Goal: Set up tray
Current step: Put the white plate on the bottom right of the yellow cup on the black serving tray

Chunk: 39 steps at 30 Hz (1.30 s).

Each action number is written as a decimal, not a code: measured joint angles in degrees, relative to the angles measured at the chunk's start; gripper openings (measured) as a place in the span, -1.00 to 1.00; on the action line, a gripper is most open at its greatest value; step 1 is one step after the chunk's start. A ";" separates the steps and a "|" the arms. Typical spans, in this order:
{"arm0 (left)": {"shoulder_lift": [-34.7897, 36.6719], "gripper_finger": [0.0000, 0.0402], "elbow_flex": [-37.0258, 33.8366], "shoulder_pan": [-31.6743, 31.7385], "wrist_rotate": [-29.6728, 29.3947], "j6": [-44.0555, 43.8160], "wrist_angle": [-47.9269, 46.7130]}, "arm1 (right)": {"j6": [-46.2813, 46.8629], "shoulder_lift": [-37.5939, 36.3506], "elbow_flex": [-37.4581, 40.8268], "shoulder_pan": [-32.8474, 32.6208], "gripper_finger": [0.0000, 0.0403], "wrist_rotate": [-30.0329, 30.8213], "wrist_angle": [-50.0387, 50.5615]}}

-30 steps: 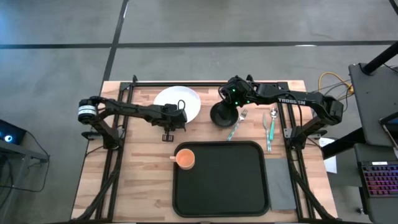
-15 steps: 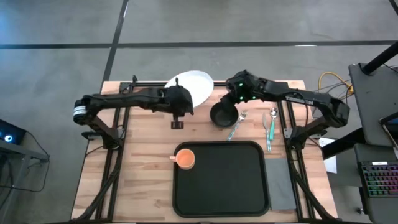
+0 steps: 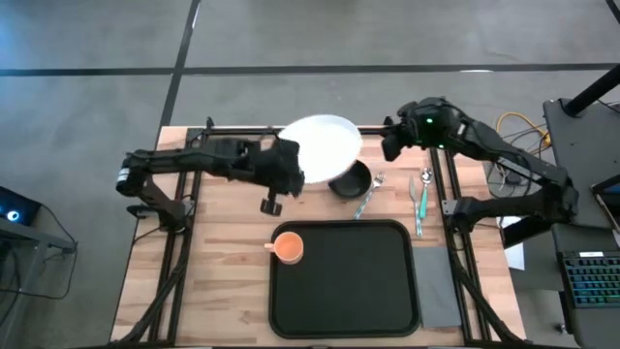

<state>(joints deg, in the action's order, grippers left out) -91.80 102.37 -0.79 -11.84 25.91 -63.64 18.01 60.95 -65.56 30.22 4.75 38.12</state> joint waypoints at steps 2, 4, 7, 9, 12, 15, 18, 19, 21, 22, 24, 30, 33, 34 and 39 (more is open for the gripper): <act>-2.37 -1.00 2.97 -2.21 0.03 -0.04 -1.23 | 0.86 -1.48 0.00 0.00 -0.64 0.00 1.17; -5.16 -1.00 5.72 -4.09 0.31 -0.53 -2.59 | 1.94 -2.66 0.00 0.00 -0.64 -0.24 2.10; -9.29 -1.00 9.20 -6.43 0.10 -0.89 -4.90 | 5.17 -4.05 -0.03 0.09 -0.64 -4.02 5.61; -11.80 -1.00 11.40 -8.05 -0.13 -1.13 -6.47 | 8.83 -4.44 -0.07 0.88 -0.64 -11.40 10.64; -15.26 -1.00 14.54 -10.36 -0.15 -1.12 -7.75 | 9.90 -4.56 -0.07 2.16 -0.64 -24.85 20.24; -18.09 -1.00 17.89 -11.92 -0.13 -1.11 -7.83 | 8.98 -4.30 0.32 1.99 -0.60 -27.14 26.54; -20.78 -1.00 21.68 -13.00 -0.42 -0.98 -8.76 | 9.03 -3.93 1.02 2.05 -0.52 -27.17 27.25; -21.59 -1.00 22.77 -13.28 -0.58 -0.71 -9.29 | 9.03 -3.87 1.03 2.05 -0.48 -27.19 27.05; -23.18 -1.00 24.71 -13.92 -0.66 0.13 -11.00 | 9.06 -3.77 1.03 2.05 -0.40 -28.14 27.01; -23.83 -1.00 25.50 -14.14 -0.66 0.65 -11.93 | 9.06 -3.56 1.03 2.05 -0.36 -29.14 26.82; -24.76 -1.00 26.49 -14.57 -0.88 1.82 -13.88 | 10.47 -3.32 1.05 2.03 -0.26 -30.71 26.59; -25.08 -1.00 26.20 -15.34 -3.74 4.95 -13.66 | 16.04 -2.89 1.31 0.21 0.02 -30.83 26.18; -25.08 -1.00 25.43 -16.45 -5.37 4.97 -12.23 | 19.96 -2.89 1.61 -3.01 0.10 -29.59 25.79; -25.08 -1.00 25.22 -16.97 -6.32 5.09 -11.25 | 21.46 -2.85 1.71 -4.36 0.13 -28.68 25.75; -25.08 -1.00 24.80 -19.13 -8.21 3.99 -9.24 | 26.63 -2.72 2.73 -11.01 0.18 -25.41 24.49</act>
<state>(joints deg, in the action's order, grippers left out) -116.88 127.17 -19.92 -20.05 29.91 -72.88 44.64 58.23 -62.83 19.21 -20.66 62.61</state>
